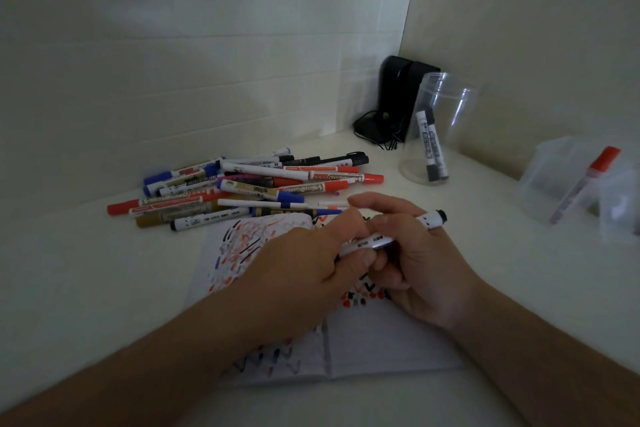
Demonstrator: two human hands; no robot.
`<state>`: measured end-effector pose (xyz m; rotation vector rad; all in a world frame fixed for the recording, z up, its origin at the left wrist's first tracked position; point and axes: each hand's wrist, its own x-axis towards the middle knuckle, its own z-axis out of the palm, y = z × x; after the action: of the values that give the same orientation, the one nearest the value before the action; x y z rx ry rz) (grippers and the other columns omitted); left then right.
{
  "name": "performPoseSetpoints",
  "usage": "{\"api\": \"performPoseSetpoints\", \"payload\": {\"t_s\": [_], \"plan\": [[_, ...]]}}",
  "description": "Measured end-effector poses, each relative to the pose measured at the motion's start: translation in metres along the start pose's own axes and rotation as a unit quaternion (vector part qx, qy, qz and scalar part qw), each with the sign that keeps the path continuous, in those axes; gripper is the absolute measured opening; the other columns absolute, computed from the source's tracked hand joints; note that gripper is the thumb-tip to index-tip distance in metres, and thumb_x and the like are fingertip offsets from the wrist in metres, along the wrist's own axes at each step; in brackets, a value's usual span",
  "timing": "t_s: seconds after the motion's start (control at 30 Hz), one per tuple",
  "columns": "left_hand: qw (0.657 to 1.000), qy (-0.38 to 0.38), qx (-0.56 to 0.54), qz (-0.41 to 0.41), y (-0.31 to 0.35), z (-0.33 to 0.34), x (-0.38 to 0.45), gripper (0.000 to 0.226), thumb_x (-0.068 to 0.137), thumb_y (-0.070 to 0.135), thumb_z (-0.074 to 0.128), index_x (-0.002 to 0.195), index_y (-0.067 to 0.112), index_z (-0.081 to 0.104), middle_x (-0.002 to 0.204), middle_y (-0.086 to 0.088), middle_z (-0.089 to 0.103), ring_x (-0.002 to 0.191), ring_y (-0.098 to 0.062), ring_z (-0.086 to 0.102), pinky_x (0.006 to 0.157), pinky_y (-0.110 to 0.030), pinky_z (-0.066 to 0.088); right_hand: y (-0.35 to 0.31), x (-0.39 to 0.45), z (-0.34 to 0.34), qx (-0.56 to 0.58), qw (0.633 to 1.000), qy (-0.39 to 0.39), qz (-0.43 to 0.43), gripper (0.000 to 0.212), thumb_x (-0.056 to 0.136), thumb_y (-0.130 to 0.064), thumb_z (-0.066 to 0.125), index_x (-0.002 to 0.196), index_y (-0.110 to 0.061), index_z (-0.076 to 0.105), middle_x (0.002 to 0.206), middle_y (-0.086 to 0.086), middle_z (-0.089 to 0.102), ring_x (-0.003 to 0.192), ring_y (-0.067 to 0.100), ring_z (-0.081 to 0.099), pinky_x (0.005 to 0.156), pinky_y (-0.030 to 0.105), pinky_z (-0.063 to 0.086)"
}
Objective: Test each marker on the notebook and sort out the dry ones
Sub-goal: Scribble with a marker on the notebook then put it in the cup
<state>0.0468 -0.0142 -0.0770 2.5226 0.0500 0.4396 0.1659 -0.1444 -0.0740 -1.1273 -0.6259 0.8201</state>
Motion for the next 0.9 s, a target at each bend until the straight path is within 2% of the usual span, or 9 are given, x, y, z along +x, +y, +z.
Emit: {"api": "performPoseSetpoints", "payload": {"t_s": [0.13,0.27,0.33,0.43,0.57,0.63,0.7,0.8,0.9], "plan": [[1.000,-0.007,-0.010,-0.015,-0.003,-0.005,0.001,0.020,0.099,0.059,0.045,0.113,0.045,0.045,0.071,0.015,0.059,0.056,-0.005,0.053,0.051,-0.023,0.038,0.000,0.001,-0.002,-0.029,0.999,-0.011,-0.019,0.041,0.101,-0.005,0.046,0.105,-0.025,0.081,0.060,0.010,0.055,0.040,0.011,0.039,0.036,0.018,0.029],[0.995,-0.040,0.024,-0.089,-0.003,-0.012,0.001,0.064,0.070,0.084,0.059,0.111,0.048,0.026,0.081,0.013,0.059,0.067,0.002,0.056,0.060,-0.022,0.044,-0.014,0.006,-0.016,-0.026,0.999,-0.003,-0.034,0.033,0.090,-0.021,0.051,0.113,-0.021,0.076,0.061,0.009,0.050,0.043,0.014,0.038,0.039,0.018,0.029],[0.993,-0.043,0.001,-0.107,-0.008,-0.020,0.000,0.051,0.079,0.080,0.052,0.108,0.044,0.031,0.079,0.006,0.058,0.067,-0.005,0.054,0.061,-0.029,0.046,-0.038,0.004,-0.029,0.023,0.998,0.045,-0.049,0.024,0.090,-0.029,0.055,0.099,-0.021,0.076,0.064,0.007,0.049,0.049,0.015,0.036,0.040,0.018,0.029],[0.991,-0.086,0.046,-0.091,-0.016,-0.027,-0.003,0.021,0.094,0.049,0.061,0.108,0.051,0.045,0.076,0.006,0.056,0.065,-0.005,0.050,0.064,-0.032,0.047,-0.064,-0.007,-0.044,0.017,0.998,0.050,-0.041,0.030,0.087,-0.043,0.057,0.080,-0.021,0.076,0.070,0.009,0.058,0.053,0.016,0.050,0.043,0.018,0.038],[0.976,-0.164,0.119,-0.076,-0.015,-0.027,-0.003,0.029,0.090,0.048,0.064,0.113,0.065,0.058,0.081,0.020,0.057,0.073,0.001,0.053,0.065,-0.025,0.044,-0.044,-0.023,-0.045,-0.183,0.982,-0.034,0.011,0.024,0.077,-0.012,0.083,0.066,-0.013,0.061,0.058,0.011,0.053,0.047,0.017,0.044,0.041,0.021,0.034],[0.974,-0.173,0.128,-0.068,-0.016,-0.026,-0.001,0.028,0.086,0.060,0.064,0.113,0.066,0.060,0.089,0.030,0.055,0.080,0.007,0.052,0.067,-0.024,0.042,-0.025,-0.028,-0.041,-0.269,0.963,-0.027,0.009,0.025,0.073,-0.008,0.077,0.062,-0.016,0.056,0.052,0.005,0.051,0.044,0.014,0.041,0.042,0.021,0.031],[0.970,-0.182,0.149,-0.059,-0.018,-0.024,0.000,0.036,0.080,0.074,0.061,0.115,0.066,0.059,0.094,0.037,0.051,0.084,0.012,0.049,0.068,-0.022,0.038,-0.011,-0.030,-0.037,-0.263,0.965,-0.018,0.003,0.025,0.075,-0.003,0.072,0.064,-0.016,0.055,0.052,0.000,0.052,0.044,0.012,0.043,0.042,0.021,0.032],[0.962,-0.196,0.180,-0.062,-0.018,-0.021,0.002,0.053,0.069,0.091,0.055,0.116,0.068,0.054,0.102,0.038,0.047,0.095,0.008,0.046,0.078,-0.026,0.041,-0.004,-0.029,-0.034,-0.274,0.962,0.014,-0.014,0.030,0.084,0.014,0.069,0.068,-0.002,0.050,0.051,-0.007,0.058,0.044,0.003,0.052,0.043,0.016,0.038],[0.956,-0.207,0.190,-0.081,-0.015,-0.020,0.003,0.059,0.062,0.095,0.056,0.115,0.069,0.052,0.095,0.041,0.041,0.094,0.006,0.043,0.080,-0.029,0.041,0.001,-0.029,-0.033,-0.343,0.937,0.050,-0.037,0.032,0.084,0.001,0.074,0.064,-0.003,0.048,0.052,0.000,0.055,0.045,0.010,0.046,0.048,0.024,0.035]]}}
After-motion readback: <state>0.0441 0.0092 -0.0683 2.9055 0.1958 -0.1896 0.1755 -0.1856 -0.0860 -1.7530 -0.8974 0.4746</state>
